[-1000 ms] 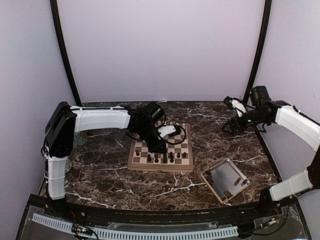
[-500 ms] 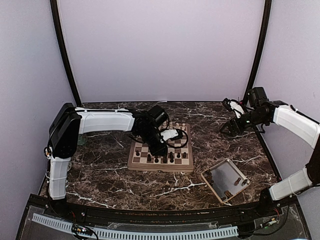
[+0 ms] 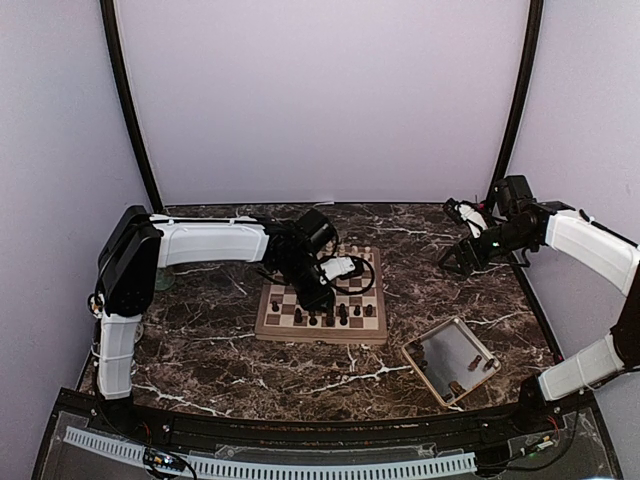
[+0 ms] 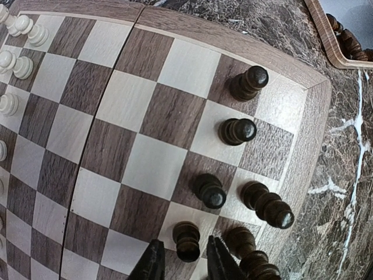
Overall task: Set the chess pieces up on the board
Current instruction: Place the pawn on d7.
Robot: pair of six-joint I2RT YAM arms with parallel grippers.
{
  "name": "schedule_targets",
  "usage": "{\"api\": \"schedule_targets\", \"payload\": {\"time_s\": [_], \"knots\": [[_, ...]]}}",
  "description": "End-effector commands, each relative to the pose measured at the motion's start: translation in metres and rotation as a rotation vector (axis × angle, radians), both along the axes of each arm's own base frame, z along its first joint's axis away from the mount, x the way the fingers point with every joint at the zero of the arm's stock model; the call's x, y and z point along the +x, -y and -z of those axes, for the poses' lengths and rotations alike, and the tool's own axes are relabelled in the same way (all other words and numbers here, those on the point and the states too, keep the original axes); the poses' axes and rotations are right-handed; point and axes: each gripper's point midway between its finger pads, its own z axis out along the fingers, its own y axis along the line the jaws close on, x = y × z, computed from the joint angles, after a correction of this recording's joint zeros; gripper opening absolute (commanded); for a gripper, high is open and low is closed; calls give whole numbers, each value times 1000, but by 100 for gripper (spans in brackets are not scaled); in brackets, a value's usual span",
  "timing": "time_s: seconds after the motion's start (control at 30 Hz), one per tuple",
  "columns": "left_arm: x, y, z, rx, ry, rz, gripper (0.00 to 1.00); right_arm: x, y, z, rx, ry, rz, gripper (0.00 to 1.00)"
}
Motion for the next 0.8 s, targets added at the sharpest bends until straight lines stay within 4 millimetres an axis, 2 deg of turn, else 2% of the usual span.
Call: {"api": "schedule_targets", "payload": {"time_s": [0.0, 0.3, 0.47, 0.67, 0.77], "knots": [[-4, 0, -4, 6, -19, -1, 30, -1, -7, -7, 27, 6, -37, 76], [6, 2, -23, -9, 37, -28, 32, -11, -9, -15, 28, 4, -87, 75], [10, 3, -38, -40, 59, -56, 32, -28, -5, -14, -14, -19, -135, 72], [17, -1, -58, -92, 135, -107, 32, -66, 20, 21, -182, -139, -195, 64], [21, 1, -65, -131, 163, -131, 32, -87, 39, 41, -291, -236, -206, 53]]}}
